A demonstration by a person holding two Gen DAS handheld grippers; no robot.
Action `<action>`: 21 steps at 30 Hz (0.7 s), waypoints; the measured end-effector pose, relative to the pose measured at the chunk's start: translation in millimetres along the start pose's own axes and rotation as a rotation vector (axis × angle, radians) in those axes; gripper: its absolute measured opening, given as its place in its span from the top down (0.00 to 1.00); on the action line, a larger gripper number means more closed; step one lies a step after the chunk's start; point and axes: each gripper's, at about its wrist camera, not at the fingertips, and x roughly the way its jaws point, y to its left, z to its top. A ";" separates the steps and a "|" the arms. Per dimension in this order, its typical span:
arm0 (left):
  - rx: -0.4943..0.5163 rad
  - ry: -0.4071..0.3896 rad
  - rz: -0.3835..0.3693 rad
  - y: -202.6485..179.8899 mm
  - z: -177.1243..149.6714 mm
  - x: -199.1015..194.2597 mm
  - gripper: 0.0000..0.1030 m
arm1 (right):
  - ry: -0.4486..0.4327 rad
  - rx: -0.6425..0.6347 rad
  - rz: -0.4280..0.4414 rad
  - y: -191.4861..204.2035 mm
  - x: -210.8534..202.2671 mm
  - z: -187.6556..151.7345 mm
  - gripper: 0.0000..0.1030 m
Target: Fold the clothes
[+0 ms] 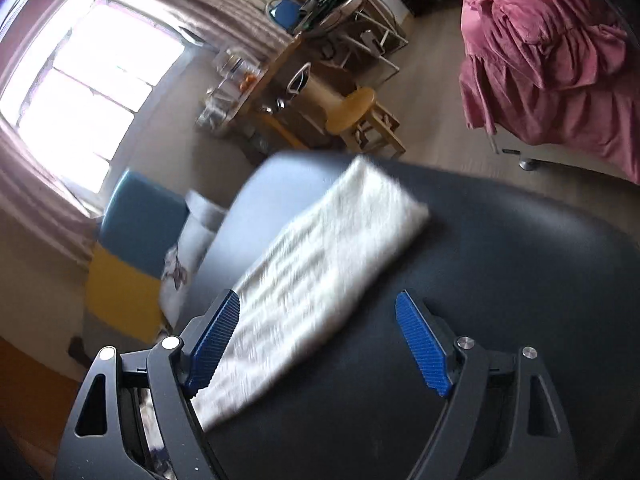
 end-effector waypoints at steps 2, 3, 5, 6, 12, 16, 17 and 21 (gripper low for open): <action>-0.008 -0.003 0.003 -0.3 0.2 1.1 0.68 | -0.006 -0.037 -0.034 8.6 10.5 5.2 0.19; -0.015 -0.006 0.004 0.0 0.0 1.2 0.68 | 0.002 -0.070 -0.062 14.5 14.7 8.0 0.19; -0.021 -0.008 0.007 0.9 -3.0 -1.9 0.68 | 0.022 -0.168 -0.156 31.1 23.6 12.8 0.19; -0.023 -0.009 0.010 0.4 -3.1 -2.0 0.68 | 0.031 -0.212 -0.203 37.5 27.7 14.3 0.20; -0.027 -0.012 0.014 -2.1 -5.3 -3.4 0.68 | 0.056 -0.345 -0.322 51.3 40.1 12.2 0.36; -0.029 -0.013 0.019 -4.1 -7.3 -5.7 0.68 | 0.101 -0.416 -0.350 51.8 49.0 11.2 0.35; -0.028 -0.012 0.022 -4.7 -7.6 -6.2 0.68 | 0.111 -0.422 -0.360 52.4 49.2 11.3 0.35; -0.020 -0.007 0.040 -7.8 -8.4 -6.9 0.67 | 0.118 -0.575 -0.533 64.1 58.9 5.9 0.38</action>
